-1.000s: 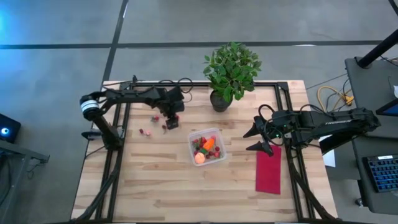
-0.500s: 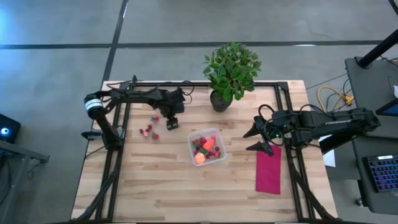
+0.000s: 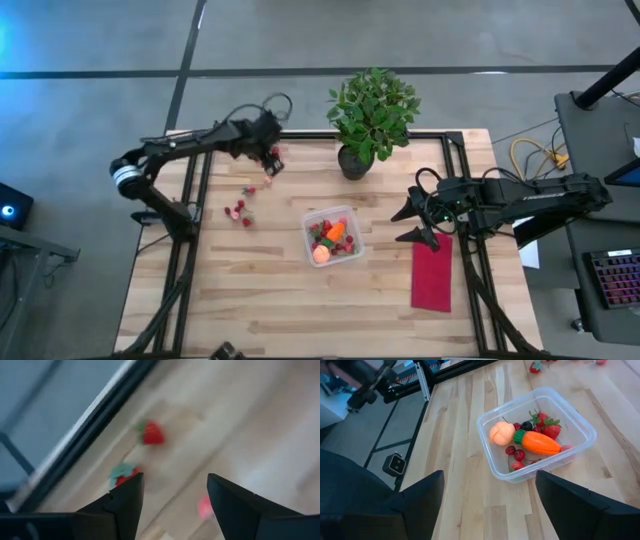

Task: Pick and placing Produce into tupperware
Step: Put the red strawberry into the transparent bin

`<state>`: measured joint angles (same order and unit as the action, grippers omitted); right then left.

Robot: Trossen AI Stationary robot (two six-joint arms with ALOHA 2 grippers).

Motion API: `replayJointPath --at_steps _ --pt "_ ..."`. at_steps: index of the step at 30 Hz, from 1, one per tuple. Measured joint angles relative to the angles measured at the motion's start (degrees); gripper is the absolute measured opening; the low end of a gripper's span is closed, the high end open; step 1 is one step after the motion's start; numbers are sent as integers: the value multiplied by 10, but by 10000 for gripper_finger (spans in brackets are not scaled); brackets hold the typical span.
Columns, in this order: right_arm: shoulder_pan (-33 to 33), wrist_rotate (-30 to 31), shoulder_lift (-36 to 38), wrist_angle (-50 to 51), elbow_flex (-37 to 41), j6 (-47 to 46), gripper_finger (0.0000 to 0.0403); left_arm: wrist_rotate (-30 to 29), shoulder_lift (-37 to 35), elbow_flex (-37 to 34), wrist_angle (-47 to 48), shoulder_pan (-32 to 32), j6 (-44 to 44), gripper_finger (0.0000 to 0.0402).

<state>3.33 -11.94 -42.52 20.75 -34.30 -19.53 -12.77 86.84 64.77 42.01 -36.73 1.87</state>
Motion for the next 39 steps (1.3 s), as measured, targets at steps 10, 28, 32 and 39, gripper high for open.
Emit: replayJointPath --at_steps 10,28,32,39 --pt "0 0 0 0 0 0 310 69 109 90 5 -73 173 203" --pt "0 0 0 0 0 0 313 43 214 105 -16 -70 170 203" --pt "0 0 0 0 0 0 310 31 214 103 -32 -70 169 203" --pt "0 0 0 0 0 0 311 18 216 102 -36 -70 169 198"
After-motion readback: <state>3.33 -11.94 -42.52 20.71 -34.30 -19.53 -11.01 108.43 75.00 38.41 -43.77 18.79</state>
